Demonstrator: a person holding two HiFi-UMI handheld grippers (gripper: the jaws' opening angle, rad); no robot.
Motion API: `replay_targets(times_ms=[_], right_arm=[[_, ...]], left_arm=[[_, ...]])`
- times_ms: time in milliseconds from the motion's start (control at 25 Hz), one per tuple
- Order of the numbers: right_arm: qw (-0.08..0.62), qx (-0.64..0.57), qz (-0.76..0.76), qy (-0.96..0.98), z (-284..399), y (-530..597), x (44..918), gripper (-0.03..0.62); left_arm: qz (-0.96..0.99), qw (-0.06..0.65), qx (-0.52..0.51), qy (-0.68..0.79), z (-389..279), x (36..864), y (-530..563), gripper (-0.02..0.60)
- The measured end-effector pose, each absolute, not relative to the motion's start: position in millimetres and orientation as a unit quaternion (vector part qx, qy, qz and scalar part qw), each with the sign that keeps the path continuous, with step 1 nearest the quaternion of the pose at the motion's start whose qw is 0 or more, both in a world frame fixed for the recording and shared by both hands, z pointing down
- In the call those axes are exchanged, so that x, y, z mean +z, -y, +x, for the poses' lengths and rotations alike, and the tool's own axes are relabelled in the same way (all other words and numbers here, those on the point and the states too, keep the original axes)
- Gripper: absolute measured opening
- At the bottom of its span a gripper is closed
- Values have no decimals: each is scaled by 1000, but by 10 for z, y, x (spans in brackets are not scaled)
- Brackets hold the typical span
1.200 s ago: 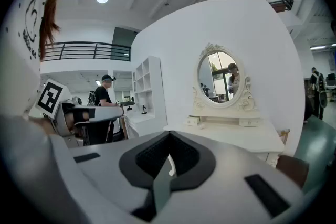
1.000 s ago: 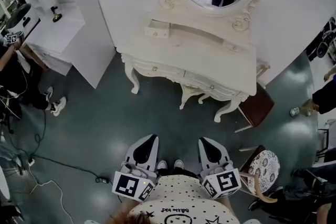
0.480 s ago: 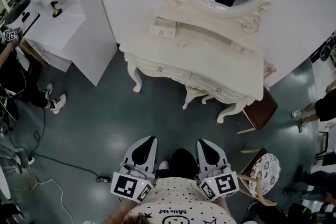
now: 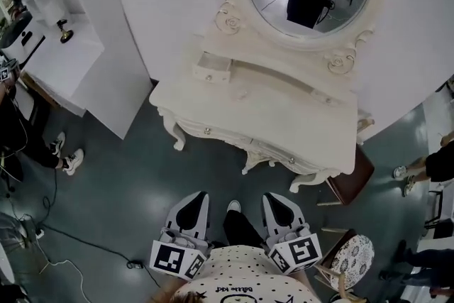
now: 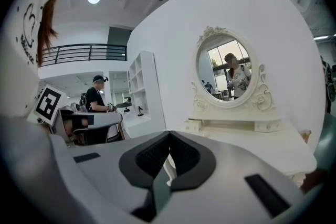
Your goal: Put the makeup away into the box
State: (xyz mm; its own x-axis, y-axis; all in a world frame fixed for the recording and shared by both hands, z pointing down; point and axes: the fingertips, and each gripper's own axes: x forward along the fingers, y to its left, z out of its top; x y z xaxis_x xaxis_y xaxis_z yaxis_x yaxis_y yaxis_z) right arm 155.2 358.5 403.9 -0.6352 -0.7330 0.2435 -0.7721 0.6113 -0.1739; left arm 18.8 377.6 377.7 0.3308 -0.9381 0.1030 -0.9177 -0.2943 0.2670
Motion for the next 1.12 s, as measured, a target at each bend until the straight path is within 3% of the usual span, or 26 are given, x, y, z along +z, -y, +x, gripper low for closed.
replay_targets(times_ms=[600,1120], right_arm=[[79,138,427,890,1415,-2258,4081,6],[55,147,494,855,624,-1339,3907,6]], left_arm=[[799,136,-45,583,-32,3755,-2448,-5],[846,133,-22,516,-805,3608,-1339,-5]])
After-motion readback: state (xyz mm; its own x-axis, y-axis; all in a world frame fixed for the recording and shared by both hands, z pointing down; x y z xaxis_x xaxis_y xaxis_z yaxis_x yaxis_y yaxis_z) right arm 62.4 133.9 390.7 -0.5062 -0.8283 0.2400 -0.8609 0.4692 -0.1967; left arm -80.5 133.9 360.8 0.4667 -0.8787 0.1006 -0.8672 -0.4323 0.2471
